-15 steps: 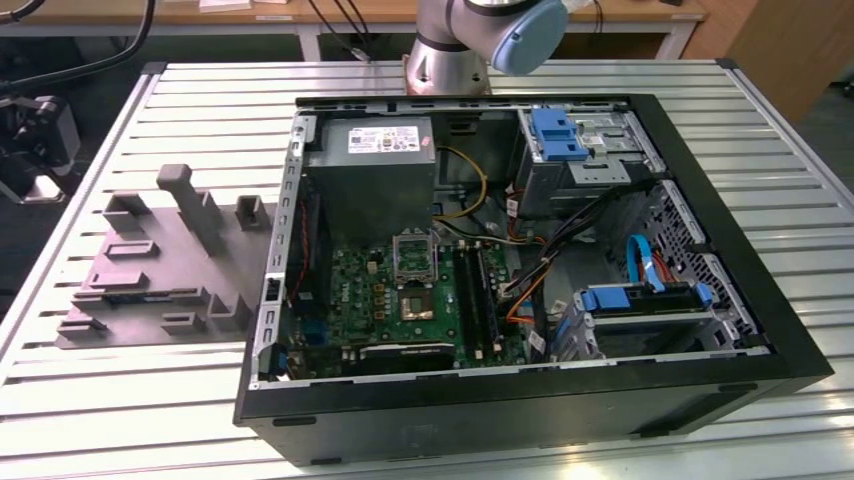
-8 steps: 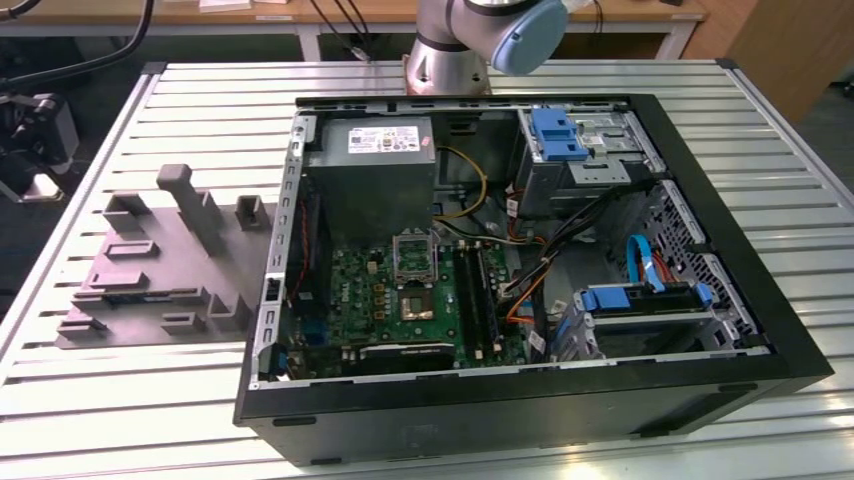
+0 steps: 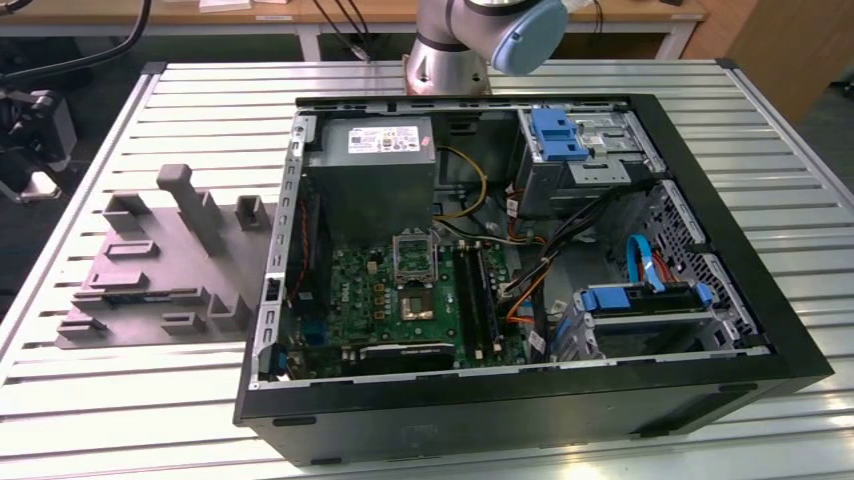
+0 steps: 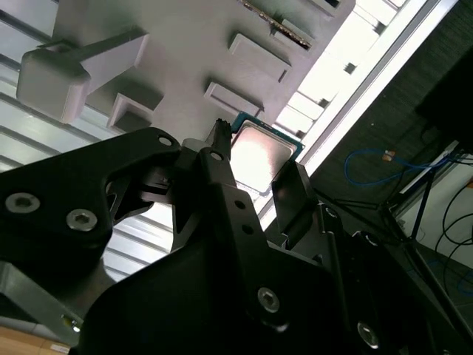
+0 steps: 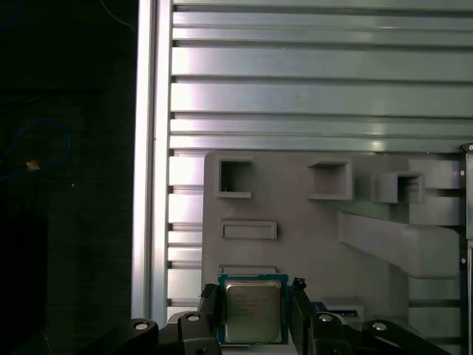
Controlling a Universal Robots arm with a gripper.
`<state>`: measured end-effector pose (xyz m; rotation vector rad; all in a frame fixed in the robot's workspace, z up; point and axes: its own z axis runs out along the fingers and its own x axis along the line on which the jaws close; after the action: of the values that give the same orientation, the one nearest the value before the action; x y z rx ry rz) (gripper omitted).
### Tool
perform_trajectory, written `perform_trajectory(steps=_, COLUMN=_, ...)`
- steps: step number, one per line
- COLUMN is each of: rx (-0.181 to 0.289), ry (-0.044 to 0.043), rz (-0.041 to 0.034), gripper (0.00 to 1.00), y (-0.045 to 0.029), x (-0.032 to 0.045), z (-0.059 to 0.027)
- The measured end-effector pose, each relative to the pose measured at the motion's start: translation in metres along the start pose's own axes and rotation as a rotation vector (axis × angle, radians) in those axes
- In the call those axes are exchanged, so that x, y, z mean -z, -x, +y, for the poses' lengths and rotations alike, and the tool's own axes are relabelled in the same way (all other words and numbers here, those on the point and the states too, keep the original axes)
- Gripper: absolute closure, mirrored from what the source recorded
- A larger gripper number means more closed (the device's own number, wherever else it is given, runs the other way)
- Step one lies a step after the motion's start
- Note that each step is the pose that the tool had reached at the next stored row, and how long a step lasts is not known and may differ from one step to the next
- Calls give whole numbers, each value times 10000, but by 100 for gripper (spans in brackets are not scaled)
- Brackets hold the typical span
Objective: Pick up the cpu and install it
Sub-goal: 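Pick up the cpu and move it towards the insertion slot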
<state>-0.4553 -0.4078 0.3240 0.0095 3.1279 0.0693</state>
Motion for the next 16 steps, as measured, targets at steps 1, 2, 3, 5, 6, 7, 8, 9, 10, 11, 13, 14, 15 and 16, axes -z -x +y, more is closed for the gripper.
perform_trajectory(steps=1, rx=0, ry=0, rz=-1, gripper=53, y=0, x=5, z=0)
perform_trajectory(steps=2, rx=-1, ry=0, rz=-1, gripper=53, y=0, x=10, z=0)
perform_trajectory(steps=3, rx=-1, ry=0, rz=0, gripper=53, y=0, x=16, z=1)
perform_trajectory(steps=5, rx=-1, ry=0, rz=-1, gripper=53, y=0, x=28, z=1)
perform_trajectory(steps=6, rx=-2, ry=0, rz=-1, gripper=53, y=0, x=34, z=2)
perform_trajectory(steps=7, rx=-2, ry=0, rz=1, gripper=53, y=1, x=41, z=2)
perform_trajectory(steps=8, rx=-2, ry=0, rz=0, gripper=53, y=1, x=47, z=2)
perform_trajectory(steps=9, rx=-3, ry=0, rz=0, gripper=53, y=1, x=53, z=3)
perform_trajectory(steps=10, rx=-3, ry=0, rz=0, gripper=53, y=1, x=59, z=4)
perform_trajectory(steps=11, rx=-3, ry=0, rz=0, gripper=53, y=1, x=66, z=4)
perform_trajectory(steps=13, rx=-4, ry=0, rz=0, gripper=53, y=1, x=82, z=5)
perform_trajectory(steps=14, rx=-4, ry=0, rz=0, gripper=53, y=1, x=90, z=5)
perform_trajectory(steps=15, rx=-4, ry=0, rz=0, gripper=53, y=1, x=98, z=6)
perform_trajectory(steps=16, rx=-4, ry=0, rz=-1, gripper=53, y=1, x=105, z=7)
